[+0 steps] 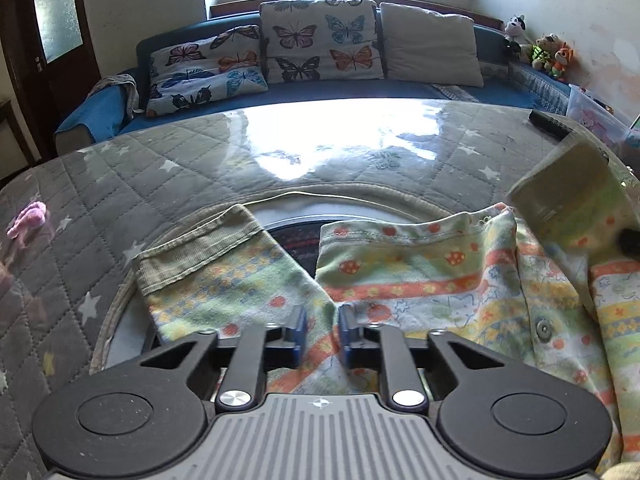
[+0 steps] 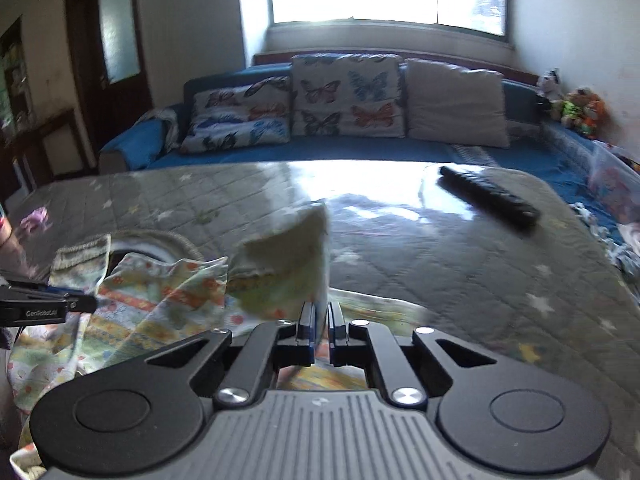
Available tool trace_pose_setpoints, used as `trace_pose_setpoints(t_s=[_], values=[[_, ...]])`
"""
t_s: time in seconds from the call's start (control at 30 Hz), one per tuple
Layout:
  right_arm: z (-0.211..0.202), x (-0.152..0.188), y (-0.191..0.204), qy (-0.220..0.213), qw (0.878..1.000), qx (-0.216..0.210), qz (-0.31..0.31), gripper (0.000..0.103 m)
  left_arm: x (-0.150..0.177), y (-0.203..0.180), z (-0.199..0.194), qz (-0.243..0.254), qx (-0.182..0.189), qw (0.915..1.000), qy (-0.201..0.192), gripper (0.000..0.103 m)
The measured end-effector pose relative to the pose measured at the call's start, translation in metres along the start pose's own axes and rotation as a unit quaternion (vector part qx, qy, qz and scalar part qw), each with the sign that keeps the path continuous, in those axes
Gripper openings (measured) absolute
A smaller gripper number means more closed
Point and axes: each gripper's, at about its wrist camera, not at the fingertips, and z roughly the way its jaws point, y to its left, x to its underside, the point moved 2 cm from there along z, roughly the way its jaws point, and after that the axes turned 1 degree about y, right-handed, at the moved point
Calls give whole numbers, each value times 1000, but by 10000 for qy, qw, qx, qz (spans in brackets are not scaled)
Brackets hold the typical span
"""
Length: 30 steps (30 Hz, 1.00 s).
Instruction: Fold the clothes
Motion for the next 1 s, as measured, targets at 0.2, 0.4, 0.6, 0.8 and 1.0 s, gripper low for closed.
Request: trace_pose_setpoints(t_s=[0.2,0.4,0.6,0.8,1.0], values=[[-45,24,-55,-146,9975,347,599,4,8,14,-26,-209,2,9995,-226,3],[-49,36,-68,-43,9954,89,956,24,19,29,-59,-444,-21,9976,-525,2],[-11,22,-61,105,9881,-575,1422,44,24,37,-74,-544,66,9969,-561,2],[31,11,-56,316,9852,-653,1555,44,7,24,-60,-460,140,9977,-478,10],[53,9,-54,480,9852,-625,1523,38,-7,3,-24,-216,116,9994,-245,44]])
